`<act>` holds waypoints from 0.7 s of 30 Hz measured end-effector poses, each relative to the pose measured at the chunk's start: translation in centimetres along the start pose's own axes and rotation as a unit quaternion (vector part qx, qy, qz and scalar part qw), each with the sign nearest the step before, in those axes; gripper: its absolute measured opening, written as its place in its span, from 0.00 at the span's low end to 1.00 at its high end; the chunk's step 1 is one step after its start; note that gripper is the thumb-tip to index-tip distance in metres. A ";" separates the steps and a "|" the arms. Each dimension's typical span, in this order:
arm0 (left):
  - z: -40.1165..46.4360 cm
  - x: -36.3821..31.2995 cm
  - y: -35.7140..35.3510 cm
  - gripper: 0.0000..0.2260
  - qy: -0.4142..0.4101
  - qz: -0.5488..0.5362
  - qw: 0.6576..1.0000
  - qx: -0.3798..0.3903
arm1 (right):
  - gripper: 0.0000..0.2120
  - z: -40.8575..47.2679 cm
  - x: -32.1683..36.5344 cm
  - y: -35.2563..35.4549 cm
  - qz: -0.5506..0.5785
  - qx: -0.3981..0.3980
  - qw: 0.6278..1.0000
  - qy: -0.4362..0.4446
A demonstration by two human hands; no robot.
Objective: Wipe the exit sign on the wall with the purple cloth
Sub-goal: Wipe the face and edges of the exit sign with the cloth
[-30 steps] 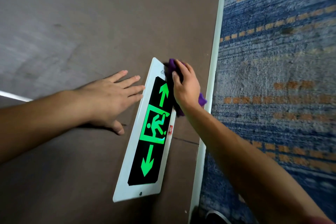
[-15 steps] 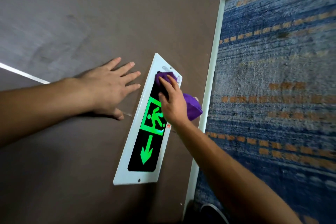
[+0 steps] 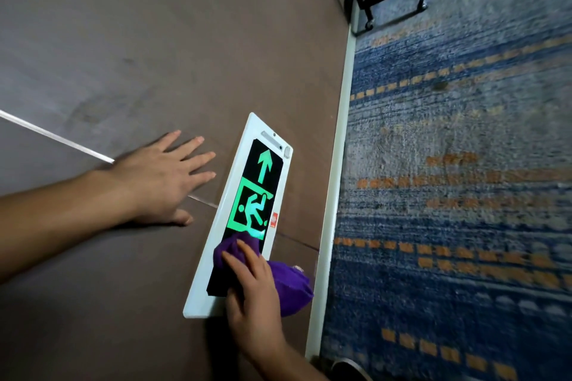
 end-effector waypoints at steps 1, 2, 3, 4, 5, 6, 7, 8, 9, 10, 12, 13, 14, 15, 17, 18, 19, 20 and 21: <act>0.0 -0.1 -0.1 0.42 0.001 0.001 1.000 -0.003 | 0.36 -0.6 -0.2 -0.1 -0.001 0.009 1.000 0.001; 0.0 -0.2 -0.2 0.42 0.002 0.001 1.000 -0.006 | 0.36 -1.3 -0.4 -0.3 -0.003 0.017 1.000 0.004; 0.1 -0.3 -0.2 0.42 0.003 0.001 1.000 -0.009 | 0.36 -1.9 -0.7 -0.6 -0.008 0.024 1.000 0.009; 0.1 -0.3 -0.2 0.42 0.003 0.001 1.000 -0.011 | 0.37 -2.5 -0.9 -1.1 -0.014 0.031 0.999 0.011; 0.1 -0.4 -0.2 0.42 0.004 0.002 1.000 -0.014 | 0.37 -3.0 -1.2 -1.4 -0.019 0.037 0.999 0.010; 0.1 -0.4 -0.3 0.42 0.005 0.003 1.000 -0.018 | 0.37 -3.2 -1.3 -1.6 -0.019 0.038 0.999 0.013; 0.0 -0.4 -0.4 0.41 0.006 0.004 1.000 -0.019 | 0.36 -3.1 -1.4 -1.6 -0.016 0.032 0.999 0.019; 0.0 -0.4 -0.5 0.41 0.006 0.006 1.000 -0.020 | 0.35 -2.7 -1.6 -1.5 -0.013 0.020 0.999 0.029; 0.0 -0.3 -0.6 0.41 0.003 0.008 1.000 -0.020 | 0.34 -2.1 -1.7 -1.4 -0.011 0.008 0.999 0.035; 0.0 -0.4 -0.7 0.41 0.001 0.010 1.000 -0.022 | 0.33 -1.6 -1.9 -1.2 -0.011 0.002 0.999 0.037; 0.2 -0.3 -0.7 0.41 0.001 0.010 1.000 -0.028 | 0.33 -0.7 -2.1 -0.8 -0.019 0.005 0.999 0.044; 0.2 -0.3 -0.7 0.41 0.002 0.009 1.000 -0.029 | 0.32 -0.5 -2.2 -0.8 -0.025 0.009 0.998 0.050; 0.2 -0.2 -0.6 0.42 0.002 0.009 1.000 -0.029 | 0.31 -0.4 -2.3 -0.8 -0.030 0.012 0.998 0.056; 0.3 -0.2 -0.6 0.42 0.002 0.010 1.000 -0.029 | 0.31 -0.4 -2.4 -0.8 -0.032 0.012 0.998 0.061; 0.2 -0.3 -0.4 0.41 0.001 0.017 0.999 -0.030 | 0.30 -0.3 -2.7 -0.9 -0.032 0.006 0.997 0.069; 0.2 -0.3 -0.4 0.41 0.000 0.020 0.999 -0.029 | 0.30 -0.2 -2.9 -1.0 -0.032 0.003 0.997 0.073; 0.1 -0.4 -0.3 0.41 -0.001 0.023 0.999 -0.028 | 0.31 -0.1 -3.0 -0.9 -0.035 0.002 0.996 0.077; 0.1 -0.4 -0.2 0.41 -0.002 0.024 0.999 -0.026 | 0.32 0.2 -3.1 -0.9 -0.042 0.005 0.996 0.082; 0.1 -0.4 -0.2 0.41 -0.002 0.024 0.999 -0.026 | 0.34 0.5 -3.3 -0.8 -0.049 0.008 0.995 0.088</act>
Point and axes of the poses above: each hand's wrist, its own z-axis towards the middle knuckle, its own y-axis out of the back of the hand, x = y × z, the point moved 2 cm from there along z, towards the middle knuckle, and after that the axes turned 1 degree about y, right-handed, at the moved point
